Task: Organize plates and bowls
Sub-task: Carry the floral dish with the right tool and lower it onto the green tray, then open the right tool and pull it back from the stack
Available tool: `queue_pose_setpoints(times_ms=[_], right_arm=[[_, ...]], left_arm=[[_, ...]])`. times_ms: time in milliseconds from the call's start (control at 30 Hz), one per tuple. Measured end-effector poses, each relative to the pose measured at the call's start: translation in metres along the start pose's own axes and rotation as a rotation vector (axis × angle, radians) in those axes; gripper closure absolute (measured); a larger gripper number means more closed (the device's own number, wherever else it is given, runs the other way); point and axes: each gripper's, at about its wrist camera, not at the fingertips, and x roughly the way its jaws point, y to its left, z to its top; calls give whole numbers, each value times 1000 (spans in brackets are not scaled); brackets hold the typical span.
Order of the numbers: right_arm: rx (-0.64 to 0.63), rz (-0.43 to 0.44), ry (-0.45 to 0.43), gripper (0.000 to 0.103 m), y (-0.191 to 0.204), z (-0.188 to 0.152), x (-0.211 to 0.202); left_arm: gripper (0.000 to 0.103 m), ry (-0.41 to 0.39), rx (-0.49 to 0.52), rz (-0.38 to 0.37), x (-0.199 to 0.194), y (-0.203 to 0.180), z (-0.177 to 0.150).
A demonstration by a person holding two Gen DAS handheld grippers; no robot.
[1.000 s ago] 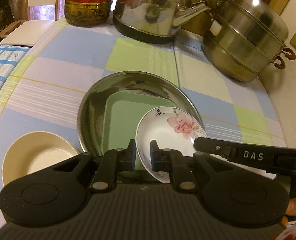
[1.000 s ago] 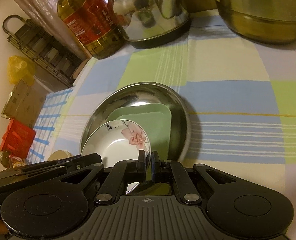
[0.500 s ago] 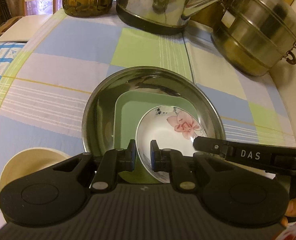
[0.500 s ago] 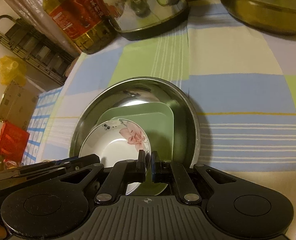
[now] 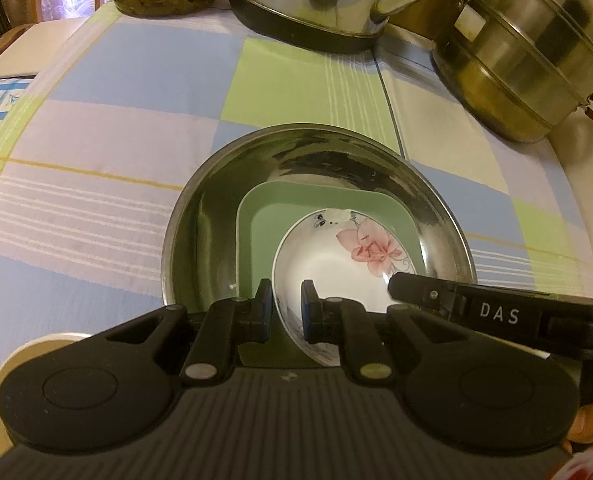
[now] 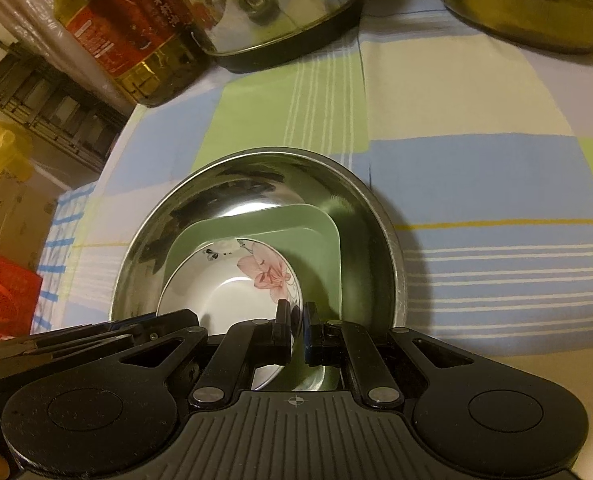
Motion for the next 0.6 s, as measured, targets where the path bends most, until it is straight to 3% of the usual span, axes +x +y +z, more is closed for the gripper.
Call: queue_pose_setpoints(times_ms=[233,267,333,367,400,600], right_arm=[[0,-4,-11,96,3,2,-1],[-2,-3,-16,93,3,2,-3],[-3,-3,-28,77,5,2,-7],[-3,0,-38,63,6,3,-9],[-3,2,-49,58,6,2,-12],[6,21,-88,55,5,0,-33]], left_arm=[[88,-20,31,12,-5,-1,4],[87,-23,37,16,-7,-1,5],[86,-33,42,12,-12,-1,6],[86,-39,41,9,-14,-1,6],[85,-45,41,6,-17,-1,6],[76,-91,57,12,-41,-6,1]])
